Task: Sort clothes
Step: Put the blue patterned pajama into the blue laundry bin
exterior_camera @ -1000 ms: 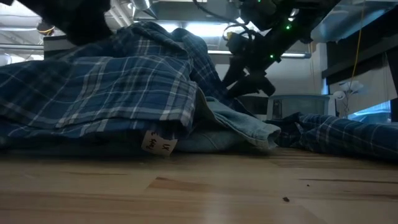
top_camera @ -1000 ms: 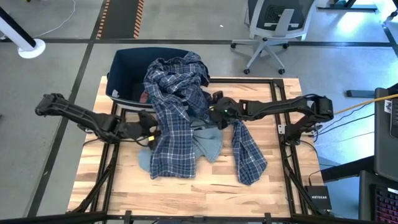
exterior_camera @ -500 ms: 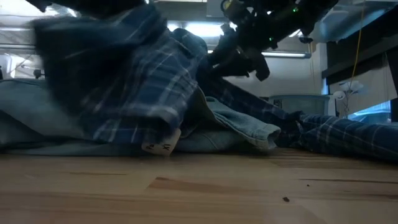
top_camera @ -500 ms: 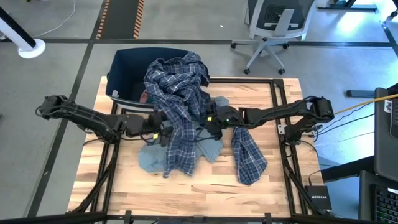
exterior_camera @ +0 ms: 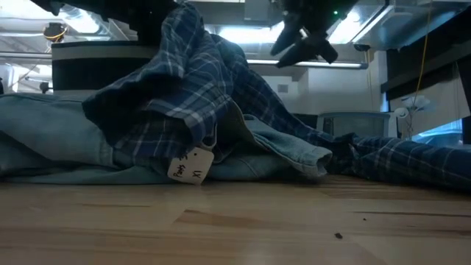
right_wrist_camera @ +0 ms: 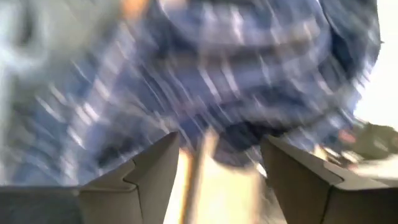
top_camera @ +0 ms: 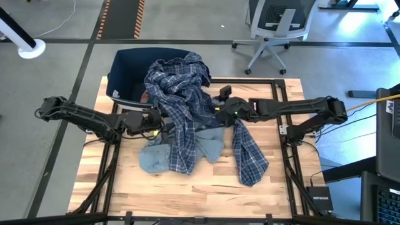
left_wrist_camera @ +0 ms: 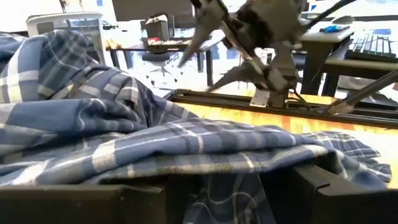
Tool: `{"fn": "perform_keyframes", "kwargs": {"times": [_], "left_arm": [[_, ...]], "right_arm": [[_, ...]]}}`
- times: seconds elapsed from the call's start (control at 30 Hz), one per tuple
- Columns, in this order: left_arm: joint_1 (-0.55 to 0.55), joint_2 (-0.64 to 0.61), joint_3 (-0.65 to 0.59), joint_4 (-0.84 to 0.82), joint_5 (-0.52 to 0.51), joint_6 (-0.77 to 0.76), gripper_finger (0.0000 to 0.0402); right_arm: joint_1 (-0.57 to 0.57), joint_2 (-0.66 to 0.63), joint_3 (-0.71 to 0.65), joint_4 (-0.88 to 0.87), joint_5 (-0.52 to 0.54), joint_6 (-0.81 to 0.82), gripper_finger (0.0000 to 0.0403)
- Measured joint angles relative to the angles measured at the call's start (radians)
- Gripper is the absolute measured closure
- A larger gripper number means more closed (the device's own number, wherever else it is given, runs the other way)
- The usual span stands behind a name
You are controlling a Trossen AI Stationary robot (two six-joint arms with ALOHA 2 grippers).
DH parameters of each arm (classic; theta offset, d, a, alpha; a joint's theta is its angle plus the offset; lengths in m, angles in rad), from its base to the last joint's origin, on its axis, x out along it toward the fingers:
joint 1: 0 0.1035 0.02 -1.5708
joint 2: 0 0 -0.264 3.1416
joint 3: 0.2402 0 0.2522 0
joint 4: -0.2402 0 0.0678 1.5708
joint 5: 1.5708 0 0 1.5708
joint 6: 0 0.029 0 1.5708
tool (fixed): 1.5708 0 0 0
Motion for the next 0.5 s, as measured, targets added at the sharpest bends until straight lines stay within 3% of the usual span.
{"fn": "perform_keyframes", "kwargs": {"times": [0.07, 0.17, 0.3, 0.43, 0.5], "left_arm": [[0.0, 0.0, 0.0, 0.003, 0.0, -0.003, 0.0233], [0.0, 0.0, 0.0, 0.002, 0.0, -0.002, 0.0233], [0.0, 0.0, 0.0, 0.007, 0.0, 0.0, 0.0233], [0.0, 0.0, 0.0, 0.007, -0.001, 0.002, 0.0233], [0.0, 0.0, 0.0, 0.007, -0.001, 0.024, 0.0233]], "right_arm": [[-0.017, -0.007, -0.004, -0.019, 0.077, -0.036, 0.0157], [-0.083, 0.008, -0.039, 0.015, 0.078, -0.079, 0.0157], [-0.219, 0.058, -0.09, 0.219, -0.022, -0.097, 0.0157], [-0.332, 0.098, -0.105, 0.384, -0.202, 0.004, 0.0157], [-0.362, 0.123, -0.105, 0.474, -0.236, 0.046, 0.0157]]}}
